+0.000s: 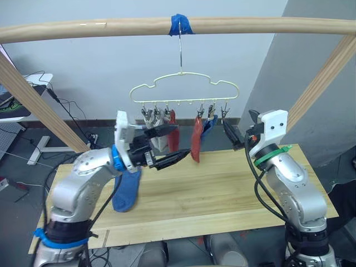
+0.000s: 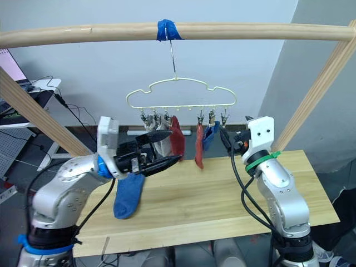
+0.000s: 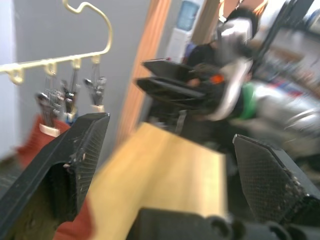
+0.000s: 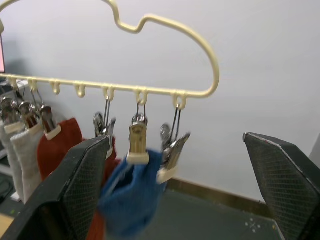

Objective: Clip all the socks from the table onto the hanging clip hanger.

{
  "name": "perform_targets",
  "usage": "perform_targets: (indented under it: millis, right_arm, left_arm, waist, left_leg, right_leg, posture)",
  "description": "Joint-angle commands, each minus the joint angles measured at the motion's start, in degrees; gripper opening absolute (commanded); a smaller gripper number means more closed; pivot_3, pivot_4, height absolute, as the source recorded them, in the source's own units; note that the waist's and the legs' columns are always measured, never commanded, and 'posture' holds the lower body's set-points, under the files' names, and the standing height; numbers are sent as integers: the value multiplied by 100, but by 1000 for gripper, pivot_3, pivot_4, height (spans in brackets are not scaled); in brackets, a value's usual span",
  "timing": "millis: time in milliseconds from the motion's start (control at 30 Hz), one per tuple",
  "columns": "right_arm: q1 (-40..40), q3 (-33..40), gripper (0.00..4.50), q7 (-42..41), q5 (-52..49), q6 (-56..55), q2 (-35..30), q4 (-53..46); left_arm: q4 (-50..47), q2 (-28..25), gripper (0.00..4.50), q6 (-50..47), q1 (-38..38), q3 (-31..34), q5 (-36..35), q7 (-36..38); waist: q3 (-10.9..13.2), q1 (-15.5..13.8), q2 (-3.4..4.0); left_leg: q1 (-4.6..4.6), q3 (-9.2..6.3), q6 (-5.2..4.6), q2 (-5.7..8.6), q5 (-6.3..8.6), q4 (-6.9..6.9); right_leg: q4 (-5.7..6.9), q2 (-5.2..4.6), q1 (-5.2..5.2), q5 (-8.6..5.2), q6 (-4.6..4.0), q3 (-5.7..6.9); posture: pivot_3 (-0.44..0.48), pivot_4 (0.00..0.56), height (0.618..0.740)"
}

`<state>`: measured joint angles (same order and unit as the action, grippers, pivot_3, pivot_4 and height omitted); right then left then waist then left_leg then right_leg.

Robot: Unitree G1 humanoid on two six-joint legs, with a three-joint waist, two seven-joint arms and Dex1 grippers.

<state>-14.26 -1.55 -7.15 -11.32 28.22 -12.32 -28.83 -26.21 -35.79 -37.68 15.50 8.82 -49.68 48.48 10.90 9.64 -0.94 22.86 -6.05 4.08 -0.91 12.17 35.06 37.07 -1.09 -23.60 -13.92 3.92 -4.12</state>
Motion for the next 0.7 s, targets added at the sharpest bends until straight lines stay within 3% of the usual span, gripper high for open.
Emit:
perform_targets:
  millis: [33, 133, 700]
  right_arm:
    - [-60, -118, 3933, 175, 343, -379, 112, 103]
    - [-96, -192, 2935, 240, 530, -431, 204, 255]
    - [-486, -173, 2935, 825, 1213, -832, 766, 1237]
  left_arm:
    - [-392, -205, 4500, -432, -16, 490, -711, -338]
    - [-556, -267, 4500, -397, -106, 508, -625, -481]
    - [-1005, 41, 4500, -54, -288, 172, -277, -1069]
  waist:
    - [0, -34, 0]
    - [0, -124, 0]
    - [-2, -324, -2]
  left_leg:
    - [0, 0, 0, 0, 0, 0]
    - [1, 2, 0, 2, 0, 0]
    - [-1, 3, 1, 2, -1, 1]
  right_leg:
    - [0, 0, 0, 0, 0, 0]
    - [-2, -2, 1, 1, -1, -1]
    - [3, -2, 1, 2, -8, -1]
  posture:
    - [-129, 159, 740]
    - [-109, 154, 740]
    - [-67, 136, 740]
